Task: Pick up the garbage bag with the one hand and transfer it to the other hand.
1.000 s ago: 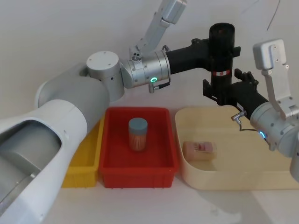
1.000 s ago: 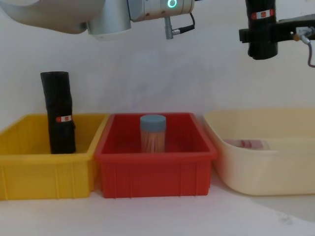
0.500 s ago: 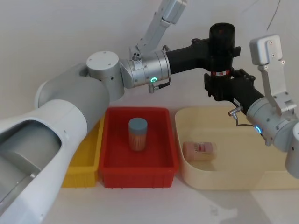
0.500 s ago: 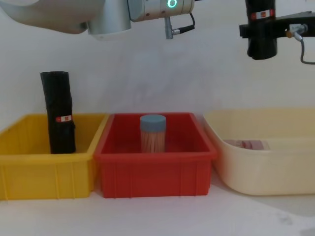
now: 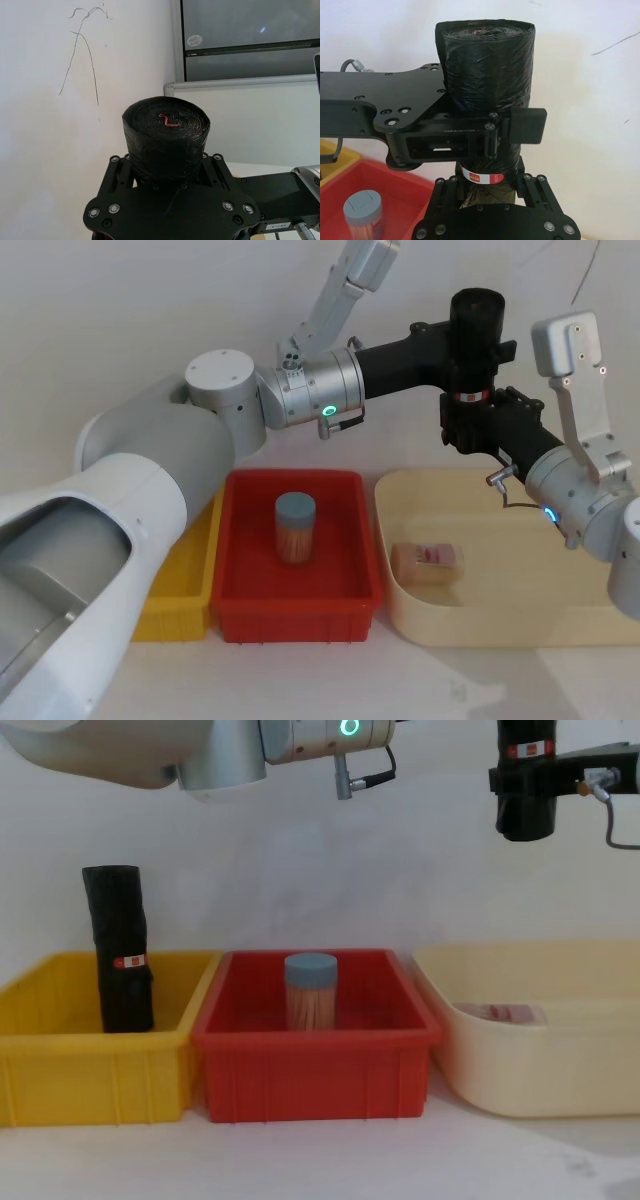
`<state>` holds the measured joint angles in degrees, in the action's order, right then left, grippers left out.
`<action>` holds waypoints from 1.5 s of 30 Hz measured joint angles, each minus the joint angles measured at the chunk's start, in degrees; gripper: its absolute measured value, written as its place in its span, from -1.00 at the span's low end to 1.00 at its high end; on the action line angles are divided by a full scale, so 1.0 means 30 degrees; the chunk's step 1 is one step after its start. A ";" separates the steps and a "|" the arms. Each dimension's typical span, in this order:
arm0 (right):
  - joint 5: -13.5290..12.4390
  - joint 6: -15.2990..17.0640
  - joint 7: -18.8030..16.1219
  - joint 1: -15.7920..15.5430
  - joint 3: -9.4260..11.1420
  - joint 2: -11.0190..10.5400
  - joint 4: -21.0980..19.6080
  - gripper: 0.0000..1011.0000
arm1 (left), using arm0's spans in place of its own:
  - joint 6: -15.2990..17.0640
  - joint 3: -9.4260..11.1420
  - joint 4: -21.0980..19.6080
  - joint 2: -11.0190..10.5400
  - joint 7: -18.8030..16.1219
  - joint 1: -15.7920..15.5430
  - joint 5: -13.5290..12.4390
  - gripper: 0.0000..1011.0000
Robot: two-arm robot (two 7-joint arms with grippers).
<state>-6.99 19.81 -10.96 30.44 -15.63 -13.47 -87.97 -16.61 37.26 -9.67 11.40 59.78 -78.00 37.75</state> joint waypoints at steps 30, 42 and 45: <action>0.0679 0.1093 0.2121 -0.0585 0.1301 0.0360 -0.0125 0.05 | -0.0001 0.0001 0.0001 0.0001 0.0003 0.0001 0.0000 0.98; 0.1131 0.1961 0.3828 -0.0977 0.2469 0.0632 -0.0066 0.68 | 0.0001 0.0000 0.0001 0.0000 0.0003 0.0001 0.0000 0.98; 0.1197 0.2090 0.4082 -0.1040 0.2661 0.0675 -0.0040 0.81 | 0.0000 0.0000 0.0001 0.0001 0.0003 0.0002 0.0000 0.98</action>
<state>-3.40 26.08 1.29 27.32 -7.64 -11.44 -88.09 -16.61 37.26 -9.66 11.40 59.79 -77.99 37.75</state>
